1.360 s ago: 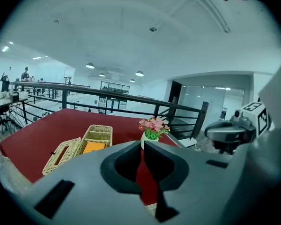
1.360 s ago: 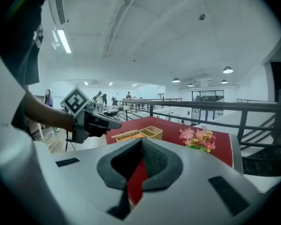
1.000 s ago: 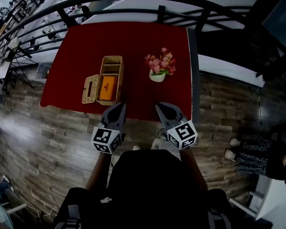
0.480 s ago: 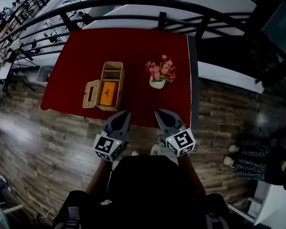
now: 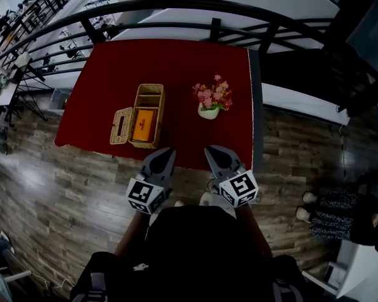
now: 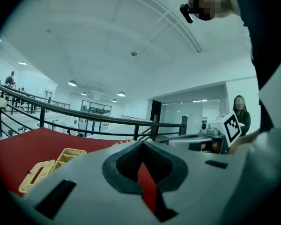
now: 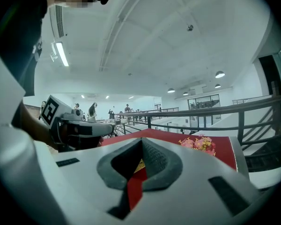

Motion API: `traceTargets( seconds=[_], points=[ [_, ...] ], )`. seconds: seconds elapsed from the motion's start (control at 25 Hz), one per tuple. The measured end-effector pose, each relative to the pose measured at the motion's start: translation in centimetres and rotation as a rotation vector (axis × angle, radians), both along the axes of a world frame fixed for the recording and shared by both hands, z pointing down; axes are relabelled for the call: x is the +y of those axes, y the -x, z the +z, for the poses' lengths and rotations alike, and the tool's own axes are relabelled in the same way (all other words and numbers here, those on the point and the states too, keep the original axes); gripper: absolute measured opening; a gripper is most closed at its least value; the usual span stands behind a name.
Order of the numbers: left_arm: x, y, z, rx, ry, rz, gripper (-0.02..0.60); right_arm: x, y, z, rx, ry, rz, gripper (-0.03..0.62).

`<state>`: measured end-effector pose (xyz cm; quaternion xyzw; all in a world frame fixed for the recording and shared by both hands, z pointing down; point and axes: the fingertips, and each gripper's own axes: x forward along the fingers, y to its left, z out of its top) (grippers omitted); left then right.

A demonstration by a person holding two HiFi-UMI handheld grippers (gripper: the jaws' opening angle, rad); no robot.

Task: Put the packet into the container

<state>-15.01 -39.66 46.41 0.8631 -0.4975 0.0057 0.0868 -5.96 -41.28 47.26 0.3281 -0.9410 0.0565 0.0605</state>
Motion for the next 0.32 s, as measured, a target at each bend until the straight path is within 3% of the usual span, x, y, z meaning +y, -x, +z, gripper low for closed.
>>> traceTargets(
  seconds=[0.32],
  points=[
    [-0.26, -0.26, 0.02, 0.001, -0.016, 0.000, 0.009, -0.11, -0.47, -0.10, 0.001, -0.002, 0.002, 0.021]
  ],
)
